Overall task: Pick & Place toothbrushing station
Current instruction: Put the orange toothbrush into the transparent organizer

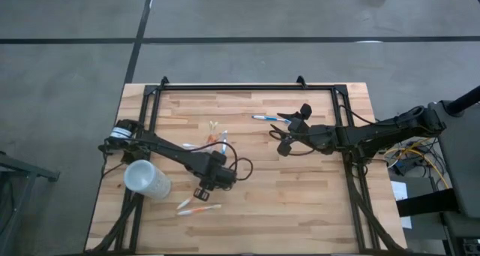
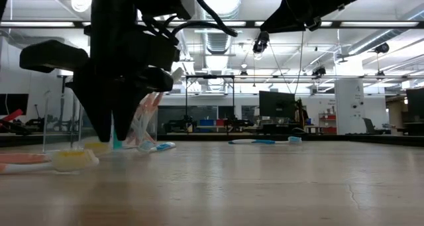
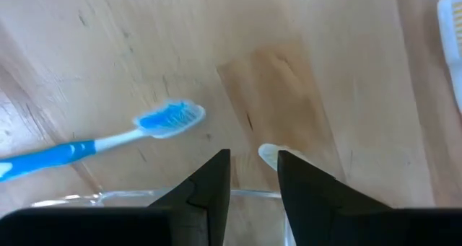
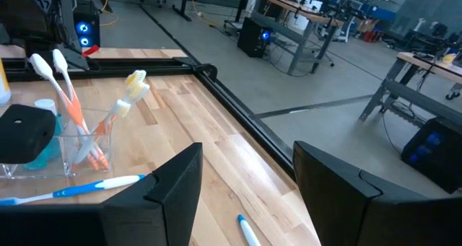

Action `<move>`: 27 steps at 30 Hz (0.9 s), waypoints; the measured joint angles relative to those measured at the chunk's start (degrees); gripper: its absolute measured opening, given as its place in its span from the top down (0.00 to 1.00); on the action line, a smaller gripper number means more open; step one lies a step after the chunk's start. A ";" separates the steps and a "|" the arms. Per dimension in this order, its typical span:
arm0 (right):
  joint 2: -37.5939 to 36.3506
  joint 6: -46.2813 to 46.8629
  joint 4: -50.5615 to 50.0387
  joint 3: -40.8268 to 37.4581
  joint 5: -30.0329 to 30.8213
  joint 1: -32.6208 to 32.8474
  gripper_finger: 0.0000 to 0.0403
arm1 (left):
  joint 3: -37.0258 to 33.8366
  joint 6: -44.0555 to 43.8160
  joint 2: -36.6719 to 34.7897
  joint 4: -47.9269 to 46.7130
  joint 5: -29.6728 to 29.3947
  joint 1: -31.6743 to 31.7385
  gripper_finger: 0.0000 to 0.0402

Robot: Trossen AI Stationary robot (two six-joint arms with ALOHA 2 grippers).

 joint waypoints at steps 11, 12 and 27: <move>0.00 0.00 0.00 0.00 0.00 0.00 0.48 | -0.13 -6.73 0.00 -4.09 1.94 -0.04 0.70; 0.00 0.00 0.01 0.00 0.00 -0.01 0.48 | -0.11 -7.25 0.00 -4.11 2.35 -0.04 0.70; 0.00 0.00 0.00 0.00 0.00 0.00 0.48 | -0.11 -8.54 0.02 -12.89 2.90 -0.23 0.70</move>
